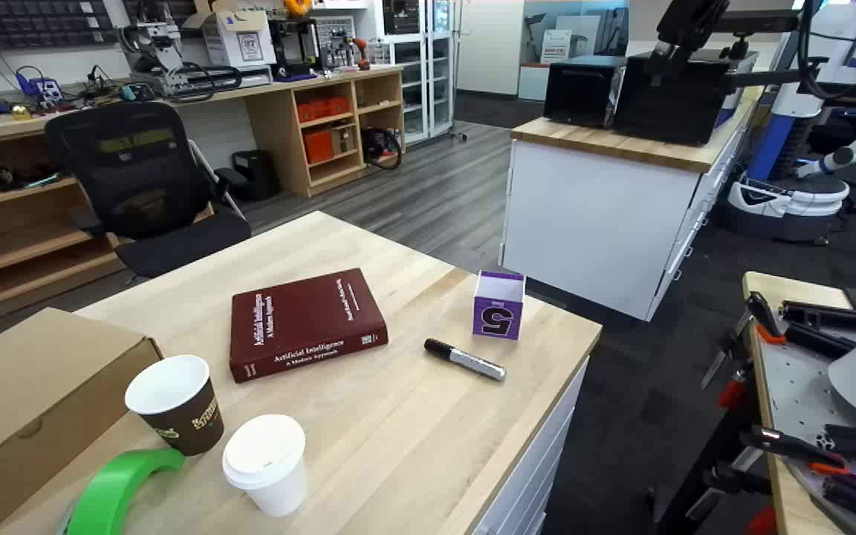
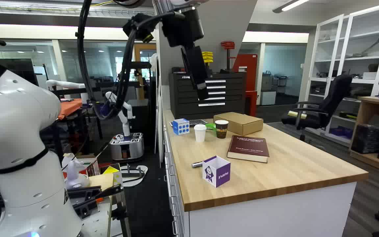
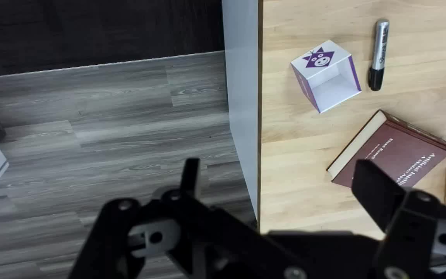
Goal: Get the marker from the table and put it in the purple and white box.
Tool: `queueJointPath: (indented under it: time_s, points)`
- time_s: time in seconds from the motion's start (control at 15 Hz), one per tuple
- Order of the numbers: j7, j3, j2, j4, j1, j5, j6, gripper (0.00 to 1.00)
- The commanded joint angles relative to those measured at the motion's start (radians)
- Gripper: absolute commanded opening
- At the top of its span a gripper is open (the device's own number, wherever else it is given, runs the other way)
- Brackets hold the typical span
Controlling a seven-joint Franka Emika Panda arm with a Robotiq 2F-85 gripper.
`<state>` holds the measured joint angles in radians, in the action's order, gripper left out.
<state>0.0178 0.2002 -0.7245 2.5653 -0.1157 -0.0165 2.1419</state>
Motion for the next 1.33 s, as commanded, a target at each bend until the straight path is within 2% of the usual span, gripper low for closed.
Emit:
queueJointPath:
  time_s: [0.0, 0.87, 1.27]
  points:
    - [0.009, -0.012, 0.002, -0.002, -0.015, -0.011, -0.002, 1.0]
    - [0.009, -0.012, 0.002, -0.002, -0.015, -0.011, -0.002, 1.0]
    - [-0.002, -0.061, 0.042, -0.008, -0.004, 0.011, 0.018, 1.0]
